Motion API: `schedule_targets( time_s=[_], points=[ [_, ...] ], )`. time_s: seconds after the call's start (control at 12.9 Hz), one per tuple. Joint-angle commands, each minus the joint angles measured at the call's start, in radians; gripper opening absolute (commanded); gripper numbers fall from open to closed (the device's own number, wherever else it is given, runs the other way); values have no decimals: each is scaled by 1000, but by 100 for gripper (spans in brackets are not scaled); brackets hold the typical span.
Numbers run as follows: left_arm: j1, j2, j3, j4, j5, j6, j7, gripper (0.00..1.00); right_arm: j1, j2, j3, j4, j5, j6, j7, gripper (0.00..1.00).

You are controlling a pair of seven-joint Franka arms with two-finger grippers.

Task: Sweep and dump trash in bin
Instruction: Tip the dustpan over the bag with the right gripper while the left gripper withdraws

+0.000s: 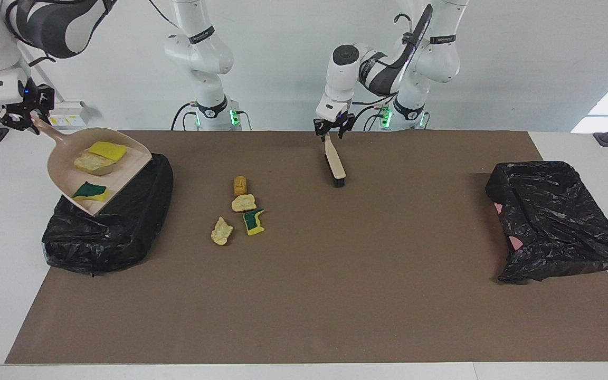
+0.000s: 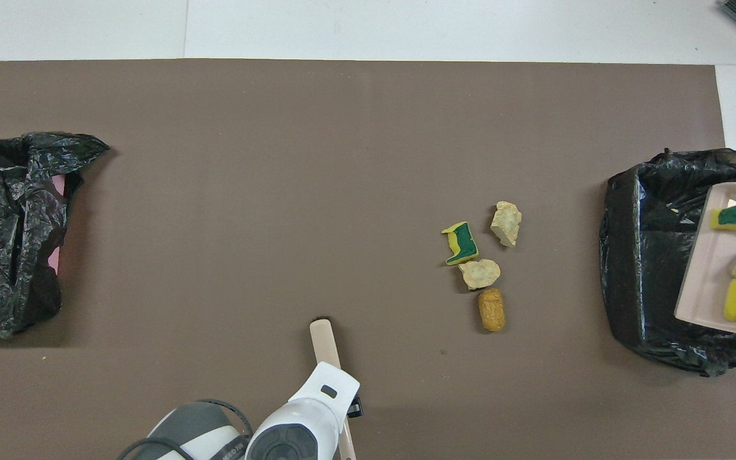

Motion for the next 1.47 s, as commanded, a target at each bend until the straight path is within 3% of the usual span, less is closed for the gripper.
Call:
schedule_targets(
  time_s=[0.0, 0.31, 0.54, 0.85, 1.16, 1.39],
  points=[
    [114, 59, 0, 117, 8, -76, -1, 100, 11, -119, 23, -213, -153, 149, -13, 0],
    [259, 83, 3, 205, 20, -98, 17, 100, 43, -107, 26, -241, -291, 219, -12, 0],
    [384, 175, 3, 329, 32, -120, 335, 100, 91, -107, 26, -246, -383, 233, 3, 0],
    [535, 205, 3, 404, 34, -128, 687, 100, 166, -110, 27, -258, -503, 251, 59, 0],
    [682, 229, 3, 594, 34, -341, 930, 100, 183, -75, 35, -208, -553, 239, 74, 0],
    [765, 241, 3, 717, 110, -491, 1005, 100, 230, -72, 36, -183, -576, 216, 76, 0]
  ],
)
